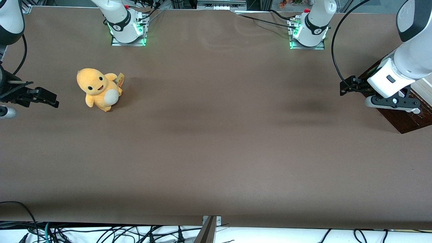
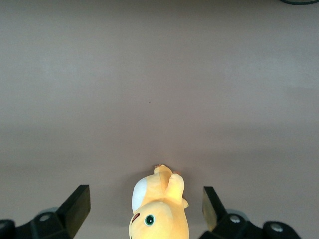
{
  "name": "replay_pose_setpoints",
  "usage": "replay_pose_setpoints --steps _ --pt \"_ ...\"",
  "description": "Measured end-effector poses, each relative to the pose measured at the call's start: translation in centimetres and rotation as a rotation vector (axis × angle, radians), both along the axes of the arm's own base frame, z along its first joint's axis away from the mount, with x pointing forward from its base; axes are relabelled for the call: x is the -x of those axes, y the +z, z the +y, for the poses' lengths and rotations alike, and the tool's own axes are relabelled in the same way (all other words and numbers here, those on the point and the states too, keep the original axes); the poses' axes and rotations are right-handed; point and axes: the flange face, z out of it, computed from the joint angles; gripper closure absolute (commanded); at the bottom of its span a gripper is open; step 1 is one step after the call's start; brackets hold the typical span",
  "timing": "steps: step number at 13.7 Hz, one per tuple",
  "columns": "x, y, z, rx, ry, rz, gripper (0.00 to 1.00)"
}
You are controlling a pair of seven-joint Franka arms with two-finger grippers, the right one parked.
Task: Open lower drawer with left arm only
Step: 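Lower the open left gripper onto the lower drawer's white bar handle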
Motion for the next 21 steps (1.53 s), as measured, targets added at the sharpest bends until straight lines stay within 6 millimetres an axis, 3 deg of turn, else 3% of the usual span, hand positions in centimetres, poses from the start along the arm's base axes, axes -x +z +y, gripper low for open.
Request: replay_pose_setpoints --steps 3,7,10,12,16,21 --pt "0.6 0.3 0.5 -0.004 0.007 0.049 0.00" --pt "0.8 0.2 3.1 -0.027 0.047 0.080 0.00" --pt "0.4 -0.5 5.2 -0.194 0.033 0.092 0.00" --pt "-0.5 -2.8 5.5 -0.275 0.016 0.132 0.00" --pt "-1.7 -9.3 6.1 -0.400 0.112 0.260 0.00" --pt "-0.8 -18.7 7.1 -0.604 0.327 0.510 0.00"
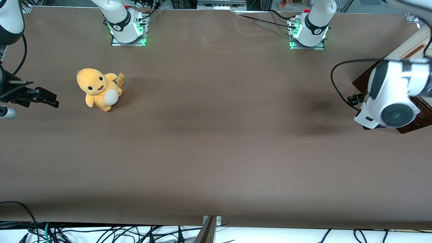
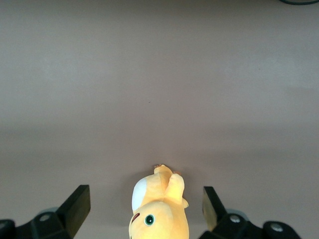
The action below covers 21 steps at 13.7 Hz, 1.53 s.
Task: Open lower drawer with left arm only
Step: 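Lower the open left gripper onto the lower drawer's white bar handle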
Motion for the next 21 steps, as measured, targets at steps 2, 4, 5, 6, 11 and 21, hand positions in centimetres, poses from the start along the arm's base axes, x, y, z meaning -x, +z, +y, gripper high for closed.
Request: replay_pose_setpoints --steps 2,4,5,6,11,21 --pt "0.2 -3.9 0.8 -0.092 0.005 0.084 0.00" --pt "0.1 -7.0 1.9 -0.188 -0.023 0.137 0.00" --pt "0.1 -8.2 2.5 -0.237 -0.030 0.149 0.00" --pt "0.1 -9.3 3.0 -0.293 -0.029 0.156 0.00" --pt "1.3 -17.3 4.9 -0.669 -0.036 0.164 0.00" --pt "2.6 -19.7 12.4 -0.844 0.042 0.152 0.38"
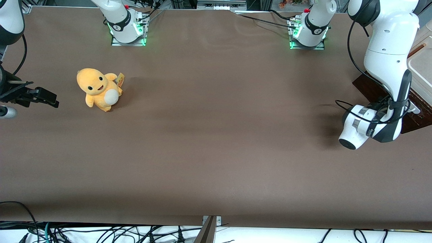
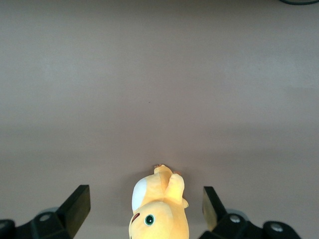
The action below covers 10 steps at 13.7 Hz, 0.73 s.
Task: Open lower drawer with left arm only
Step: 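Lower the open left gripper onto the lower drawer's white bar handle, then close the left gripper around the white bar handle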
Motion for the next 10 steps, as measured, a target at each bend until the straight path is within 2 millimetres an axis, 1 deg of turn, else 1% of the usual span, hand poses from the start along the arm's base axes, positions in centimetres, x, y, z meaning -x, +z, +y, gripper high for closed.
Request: replay_pose_setpoints --steps 2,4,5,8,10 --pt "-0.18 -0.12 0.07 0.008 -0.010 -0.009 0.56" --pt "-0.36 -0.18 0.12 0.012 -0.021 -0.016 0.64" --pt "-0.41 -0.19 0.12 0.014 -0.023 -0.019 0.66" --pt "-0.66 -0.01 0.35 0.003 -0.045 -0.015 0.67" --pt "-0.69 0.04 0.55 0.003 -0.049 -0.010 0.75"
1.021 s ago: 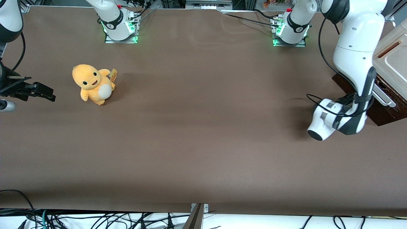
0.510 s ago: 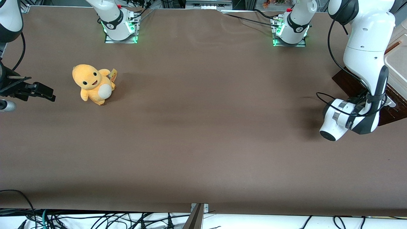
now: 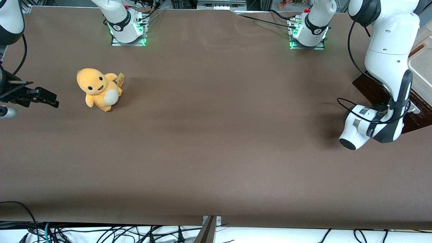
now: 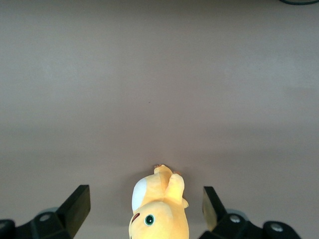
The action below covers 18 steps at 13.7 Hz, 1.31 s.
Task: Open lower drawer with left arm only
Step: 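Close the left gripper around the white bar handle, then pull the handle with the left gripper, sliding the drawer outward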
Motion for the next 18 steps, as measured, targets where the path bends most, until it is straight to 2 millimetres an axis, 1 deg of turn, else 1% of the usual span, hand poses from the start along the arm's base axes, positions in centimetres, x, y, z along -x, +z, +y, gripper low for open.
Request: replay_pose_setpoints --steps 1,2,3,4,13,18 --pt "0.0 0.0 0.1 0.001 0.002 0.001 0.82" --pt "0.0 0.0 0.2 0.002 0.003 0.001 0.86" --pt "0.0 0.0 0.2 0.002 0.002 -0.004 0.93" --pt "-0.1 0.0 0.1 -0.002 0.002 -0.010 0.96" --pt "-0.2 0.1 -0.1 0.001 -0.003 -0.014 0.96" --pt "-0.7 0.0 -2.0 0.003 -0.036 -0.015 0.96"
